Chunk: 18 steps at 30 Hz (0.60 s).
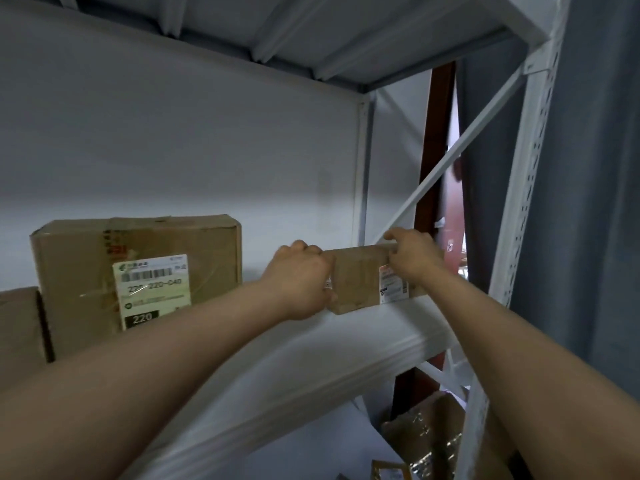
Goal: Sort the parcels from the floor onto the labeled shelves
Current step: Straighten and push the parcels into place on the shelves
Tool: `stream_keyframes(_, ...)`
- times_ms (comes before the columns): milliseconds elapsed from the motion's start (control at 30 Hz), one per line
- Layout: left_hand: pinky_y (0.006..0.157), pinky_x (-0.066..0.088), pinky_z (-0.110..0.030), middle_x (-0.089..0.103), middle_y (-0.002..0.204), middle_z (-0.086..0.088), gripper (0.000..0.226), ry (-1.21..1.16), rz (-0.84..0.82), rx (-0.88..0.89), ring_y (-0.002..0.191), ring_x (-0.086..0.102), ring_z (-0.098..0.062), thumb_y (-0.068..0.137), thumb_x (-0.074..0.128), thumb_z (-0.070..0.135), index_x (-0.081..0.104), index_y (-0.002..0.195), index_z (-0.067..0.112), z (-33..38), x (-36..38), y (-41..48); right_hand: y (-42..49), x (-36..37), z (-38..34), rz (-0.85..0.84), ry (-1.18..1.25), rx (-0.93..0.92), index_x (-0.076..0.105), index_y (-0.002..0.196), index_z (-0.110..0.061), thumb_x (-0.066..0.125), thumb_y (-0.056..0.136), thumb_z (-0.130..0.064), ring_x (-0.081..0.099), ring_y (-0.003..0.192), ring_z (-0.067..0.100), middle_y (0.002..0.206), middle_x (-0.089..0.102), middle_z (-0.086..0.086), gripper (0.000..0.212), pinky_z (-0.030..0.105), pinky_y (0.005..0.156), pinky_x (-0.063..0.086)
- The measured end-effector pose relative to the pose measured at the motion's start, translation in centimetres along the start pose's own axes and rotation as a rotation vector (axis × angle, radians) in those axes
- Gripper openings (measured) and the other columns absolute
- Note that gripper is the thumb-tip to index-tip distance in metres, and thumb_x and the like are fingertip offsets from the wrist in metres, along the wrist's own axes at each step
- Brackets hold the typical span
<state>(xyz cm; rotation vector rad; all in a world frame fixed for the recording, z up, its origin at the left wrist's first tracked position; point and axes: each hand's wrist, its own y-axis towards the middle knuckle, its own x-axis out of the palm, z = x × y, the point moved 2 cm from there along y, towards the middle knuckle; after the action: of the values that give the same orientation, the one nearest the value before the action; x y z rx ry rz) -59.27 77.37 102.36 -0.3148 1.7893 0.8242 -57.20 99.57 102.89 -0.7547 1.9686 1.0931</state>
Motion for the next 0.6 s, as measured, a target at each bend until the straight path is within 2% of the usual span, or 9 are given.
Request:
stream_keyframes(100, 0.095, 0.038, -0.038, 0.052, 0.135, -0.007, 0.058, -0.076, -0.011, -0.050, 0.119, 0.050, -0.029, 0.090, 0.060, 0.048, 0.045, 0.137, 0.018, 1.4, 1.7, 3.4, 1.5, 0.2, 3.2, -0.062, -0.095, 0.059, 0.050, 0.139, -0.023, 0.049, 0.092, -0.012, 0.052, 0.123, 0.036, 0.131, 0.059, 0.013, 0.048, 0.049, 0.103, 0.047)
stream_keyframes(200, 0.101, 0.037, -0.040, 0.048, 0.139, -0.005, 0.070, -0.119, -0.050, -0.078, 0.125, 0.049, -0.027, 0.089, 0.062, 0.049, 0.034, 0.146, 0.018, 2.1, 3.0, 6.0, 2.7, 0.6, 5.1, -0.087, -0.138, 0.070, 0.047, 0.139, -0.021, 0.053, 0.090, -0.015, 0.051, 0.123, 0.037, 0.127, 0.059, 0.015, 0.049, 0.048, 0.102, 0.047)
stream_keyframes(367, 0.109, 0.023, -0.046, 0.053, 0.125, -0.006, 0.056, 0.054, -0.060, -0.075, 0.116, 0.053, -0.025, 0.089, 0.062, 0.045, 0.046, 0.135, 0.016, 2.4, 4.0, 7.1, 3.4, 1.5, 5.6, -0.150, -0.165, 0.041, 0.039, 0.148, -0.026, 0.065, 0.088, -0.021, 0.044, 0.131, 0.037, 0.140, 0.048, 0.014, 0.066, 0.051, 0.108, 0.042)
stream_keyframes(467, 0.113, 0.014, -0.053, 0.053, 0.119, -0.006, 0.050, 0.117, -0.066, -0.078, 0.112, 0.054, -0.025, 0.089, 0.061, 0.043, 0.049, 0.130, 0.016, 1.9, 3.6, 6.1, 3.2, 1.5, 5.0, -0.179, -0.200, -0.011, 0.039, 0.148, -0.029, 0.074, 0.084, -0.028, 0.046, 0.127, 0.037, 0.136, 0.049, 0.013, 0.074, 0.053, 0.107, 0.042)
stream_keyframes(600, 0.114, 0.008, -0.059, 0.057, 0.114, -0.007, 0.055, 0.282, -0.114, -0.053, 0.108, 0.057, -0.027, 0.089, 0.060, 0.042, 0.044, 0.132, 0.012, 0.4, 2.0, 4.4, 2.7, 1.0, 2.8, -0.211, -0.223, -0.058, 0.042, 0.144, -0.034, 0.078, 0.080, -0.035, 0.042, 0.128, 0.036, 0.133, 0.047, 0.012, 0.074, 0.049, 0.105, 0.040)
